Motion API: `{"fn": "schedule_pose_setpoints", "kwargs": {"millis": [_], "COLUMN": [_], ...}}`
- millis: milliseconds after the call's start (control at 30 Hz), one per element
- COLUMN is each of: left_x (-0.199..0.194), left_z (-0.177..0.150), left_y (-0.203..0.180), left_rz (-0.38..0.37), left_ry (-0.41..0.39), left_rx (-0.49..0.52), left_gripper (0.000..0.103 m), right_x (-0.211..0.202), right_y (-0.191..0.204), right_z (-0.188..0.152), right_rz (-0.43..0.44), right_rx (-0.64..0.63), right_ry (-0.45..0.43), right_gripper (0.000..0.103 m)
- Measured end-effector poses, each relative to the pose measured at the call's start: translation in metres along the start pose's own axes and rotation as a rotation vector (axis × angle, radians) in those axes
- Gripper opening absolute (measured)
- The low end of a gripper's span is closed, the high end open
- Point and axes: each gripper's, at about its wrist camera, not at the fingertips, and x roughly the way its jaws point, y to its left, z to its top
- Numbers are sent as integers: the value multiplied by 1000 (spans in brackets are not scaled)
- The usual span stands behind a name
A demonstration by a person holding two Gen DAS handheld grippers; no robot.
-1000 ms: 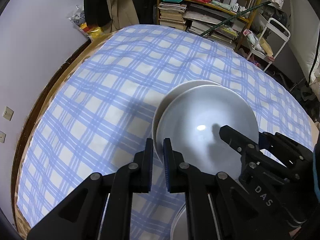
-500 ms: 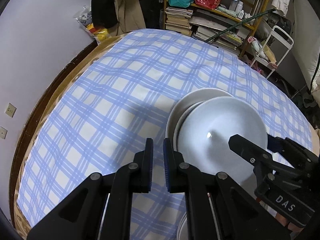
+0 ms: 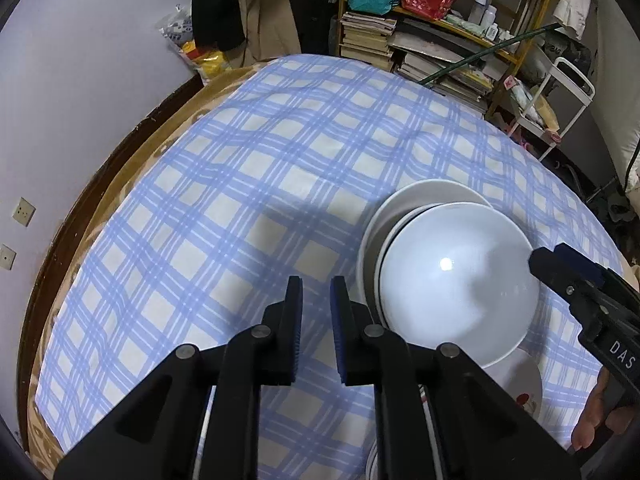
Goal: Organize plates and bowls
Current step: 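Open both tools to release the white bowl onto the stack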
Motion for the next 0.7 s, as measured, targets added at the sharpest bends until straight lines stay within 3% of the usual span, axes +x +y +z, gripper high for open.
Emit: {"fn": "schedule_pose_setpoints", "kwargs": {"millis": [167, 300, 433, 700], "left_x": [3, 6, 8, 12], "left_z": [1, 1, 2, 5], "left_y": [1, 1, 4, 7], "left_rz": [-14, -19, -46, -115], "left_ry": [18, 24, 31, 37], "left_rx": [1, -1, -20, -47], "left_gripper": [17, 21, 22, 23], "right_x": [5, 16, 25, 14], "right_y": [-10, -3, -6, -13], "right_z": [-3, -9, -14, -11], "right_rz": [39, 4, 38, 66], "right_rx": [45, 1, 25, 79], "right_ry": [24, 48, 79, 24], "right_gripper": [63, 61, 45, 39]}}
